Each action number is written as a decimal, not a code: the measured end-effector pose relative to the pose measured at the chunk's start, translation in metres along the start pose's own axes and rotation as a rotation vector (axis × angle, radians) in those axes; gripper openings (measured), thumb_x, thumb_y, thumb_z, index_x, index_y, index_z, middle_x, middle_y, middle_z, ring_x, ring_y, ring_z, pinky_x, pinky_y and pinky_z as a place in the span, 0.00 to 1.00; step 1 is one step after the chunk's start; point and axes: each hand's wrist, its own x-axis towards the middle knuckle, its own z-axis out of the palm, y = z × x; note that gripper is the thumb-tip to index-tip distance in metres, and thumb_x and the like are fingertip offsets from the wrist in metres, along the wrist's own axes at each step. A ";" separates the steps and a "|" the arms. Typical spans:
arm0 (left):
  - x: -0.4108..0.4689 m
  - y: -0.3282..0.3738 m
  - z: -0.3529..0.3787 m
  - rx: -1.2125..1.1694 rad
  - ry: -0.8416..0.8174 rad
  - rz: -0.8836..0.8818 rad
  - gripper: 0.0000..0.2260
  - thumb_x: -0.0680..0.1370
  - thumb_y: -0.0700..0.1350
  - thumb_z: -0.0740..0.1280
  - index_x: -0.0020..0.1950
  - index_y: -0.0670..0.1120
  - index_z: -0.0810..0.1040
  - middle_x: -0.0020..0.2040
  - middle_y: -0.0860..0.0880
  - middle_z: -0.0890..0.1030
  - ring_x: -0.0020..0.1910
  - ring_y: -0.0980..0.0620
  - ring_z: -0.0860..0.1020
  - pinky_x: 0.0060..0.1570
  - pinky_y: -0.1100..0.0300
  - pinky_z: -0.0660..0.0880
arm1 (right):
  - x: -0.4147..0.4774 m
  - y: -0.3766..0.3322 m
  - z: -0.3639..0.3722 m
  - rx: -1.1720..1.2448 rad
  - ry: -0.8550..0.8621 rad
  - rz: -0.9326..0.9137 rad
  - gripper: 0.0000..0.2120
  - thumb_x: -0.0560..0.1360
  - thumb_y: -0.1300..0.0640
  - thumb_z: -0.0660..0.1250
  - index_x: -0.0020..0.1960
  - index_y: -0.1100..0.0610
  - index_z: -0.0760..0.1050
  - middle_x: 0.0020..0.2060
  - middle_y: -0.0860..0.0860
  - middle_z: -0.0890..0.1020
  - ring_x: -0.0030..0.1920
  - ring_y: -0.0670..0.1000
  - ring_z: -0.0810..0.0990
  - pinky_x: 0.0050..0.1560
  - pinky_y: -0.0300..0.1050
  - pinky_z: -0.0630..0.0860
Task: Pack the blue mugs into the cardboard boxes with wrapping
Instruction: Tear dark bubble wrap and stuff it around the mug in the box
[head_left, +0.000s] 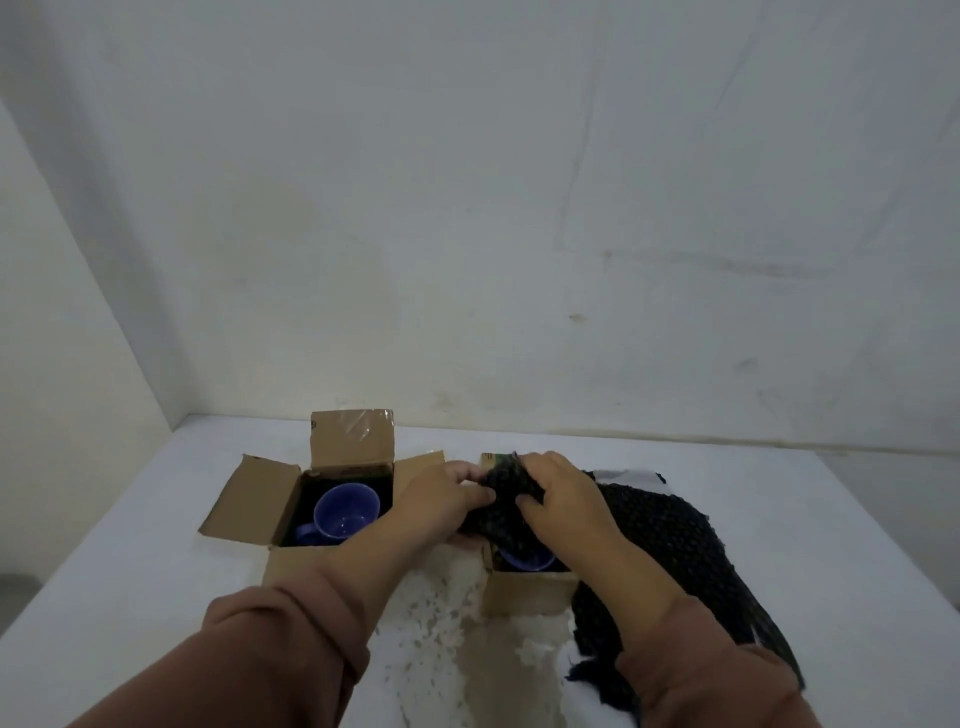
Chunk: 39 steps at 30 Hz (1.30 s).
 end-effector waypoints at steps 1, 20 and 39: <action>0.002 0.001 0.002 -0.066 0.018 -0.016 0.04 0.79 0.39 0.64 0.50 0.46 0.77 0.43 0.45 0.80 0.39 0.49 0.80 0.29 0.60 0.79 | -0.002 0.001 -0.001 -0.016 -0.022 -0.083 0.16 0.76 0.56 0.63 0.64 0.55 0.72 0.55 0.53 0.75 0.57 0.55 0.74 0.51 0.45 0.71; 0.025 -0.032 0.036 0.889 -0.145 0.269 0.14 0.75 0.47 0.67 0.60 0.50 0.73 0.54 0.48 0.80 0.49 0.49 0.78 0.46 0.57 0.74 | 0.014 0.056 -0.007 -0.250 -0.534 -0.079 0.11 0.73 0.67 0.58 0.50 0.54 0.70 0.44 0.53 0.75 0.44 0.55 0.74 0.39 0.46 0.69; 0.049 -0.048 0.049 1.502 -0.208 0.453 0.13 0.80 0.46 0.60 0.60 0.60 0.78 0.57 0.53 0.80 0.58 0.46 0.71 0.54 0.51 0.62 | 0.023 0.060 0.024 -0.594 -0.775 -0.124 0.15 0.77 0.62 0.59 0.57 0.49 0.78 0.58 0.53 0.77 0.59 0.58 0.70 0.59 0.52 0.62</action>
